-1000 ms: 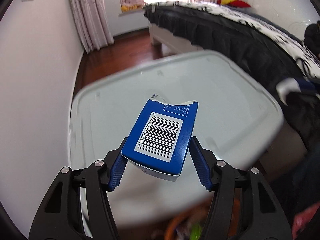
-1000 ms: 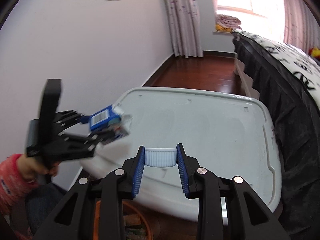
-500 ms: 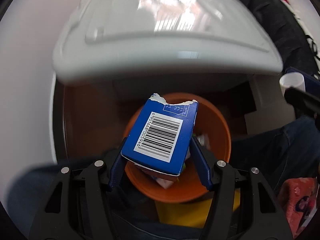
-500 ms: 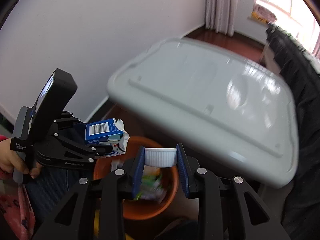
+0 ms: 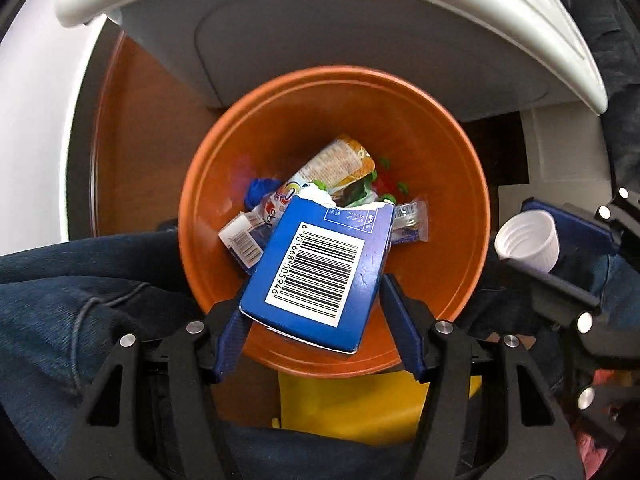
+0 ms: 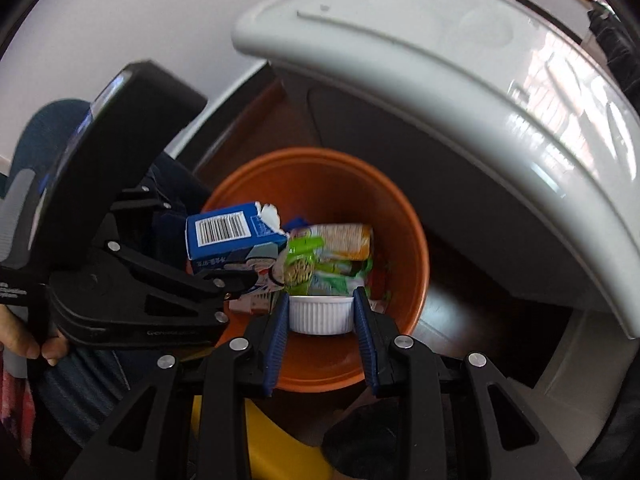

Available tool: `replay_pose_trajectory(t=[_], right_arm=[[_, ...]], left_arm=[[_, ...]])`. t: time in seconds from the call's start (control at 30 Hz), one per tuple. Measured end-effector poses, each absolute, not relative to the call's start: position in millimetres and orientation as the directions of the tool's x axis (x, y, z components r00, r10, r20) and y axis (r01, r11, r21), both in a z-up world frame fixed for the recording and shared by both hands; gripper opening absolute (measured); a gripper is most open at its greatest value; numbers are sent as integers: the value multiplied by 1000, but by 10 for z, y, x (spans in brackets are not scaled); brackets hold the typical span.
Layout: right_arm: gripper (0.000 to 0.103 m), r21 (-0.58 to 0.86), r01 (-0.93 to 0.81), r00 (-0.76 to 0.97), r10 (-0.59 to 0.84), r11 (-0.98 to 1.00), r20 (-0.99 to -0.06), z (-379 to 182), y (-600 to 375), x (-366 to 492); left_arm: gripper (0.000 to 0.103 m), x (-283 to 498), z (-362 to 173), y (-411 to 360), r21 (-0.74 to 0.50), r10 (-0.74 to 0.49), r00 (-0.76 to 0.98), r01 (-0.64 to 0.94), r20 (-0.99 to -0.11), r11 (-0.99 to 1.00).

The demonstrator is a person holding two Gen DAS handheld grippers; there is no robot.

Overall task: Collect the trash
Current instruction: 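Drop the blue carton and white cup into the orange bucket with both tools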

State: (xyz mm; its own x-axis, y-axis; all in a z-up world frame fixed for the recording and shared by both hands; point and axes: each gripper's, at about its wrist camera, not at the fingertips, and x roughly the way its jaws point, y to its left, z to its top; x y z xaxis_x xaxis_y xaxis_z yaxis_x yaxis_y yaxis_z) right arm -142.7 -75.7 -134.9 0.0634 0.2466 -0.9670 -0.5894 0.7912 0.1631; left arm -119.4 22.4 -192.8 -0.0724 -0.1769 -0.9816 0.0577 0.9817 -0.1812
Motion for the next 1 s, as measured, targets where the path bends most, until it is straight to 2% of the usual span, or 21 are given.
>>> replay_pose_trajectory(t=[0.07,0.1,0.13,0.2,0.27,0.33,0.73,1.0], right_arm=[[32,166,-585,56,244,794,-968,-1384,-762,-1421],[38,167,-584,56,245,794,-968,-1393,-766,-1417],[56,166,-583,59,245,795,-968,-1395,-749,-1390],[69,139,-578,93,234,804,-968,-1369,-759,-1381],[70,144,-569,95,238,810,-967,-1363,-788,-1363],[79,139,-566,100,235,813,-967,-1362,-798,-1356],[80,124,-544,133,231,830,-964,-1297,-832,-1407],[84,81,-482,276,239,872,-931,-867,-1019,-1332]], left_arm=[[63,-1203,-1999,224,-169,-164,-86,54,-983,984],[66,-1233,-2034,238,-160,-155,-91,52,-984,986],[74,-1221,-2060,241,-145,-139,-98,49,-985,988],[79,-1242,-2106,249,-127,-122,-103,40,-987,991],[84,-1227,-2119,275,-134,-131,-110,28,-985,991],[85,-1217,-2127,266,-128,-124,-109,26,-986,991],[86,-1193,-1986,268,-94,-92,-61,26,-994,995],[86,-1107,-1471,338,9,4,146,32,-989,999]])
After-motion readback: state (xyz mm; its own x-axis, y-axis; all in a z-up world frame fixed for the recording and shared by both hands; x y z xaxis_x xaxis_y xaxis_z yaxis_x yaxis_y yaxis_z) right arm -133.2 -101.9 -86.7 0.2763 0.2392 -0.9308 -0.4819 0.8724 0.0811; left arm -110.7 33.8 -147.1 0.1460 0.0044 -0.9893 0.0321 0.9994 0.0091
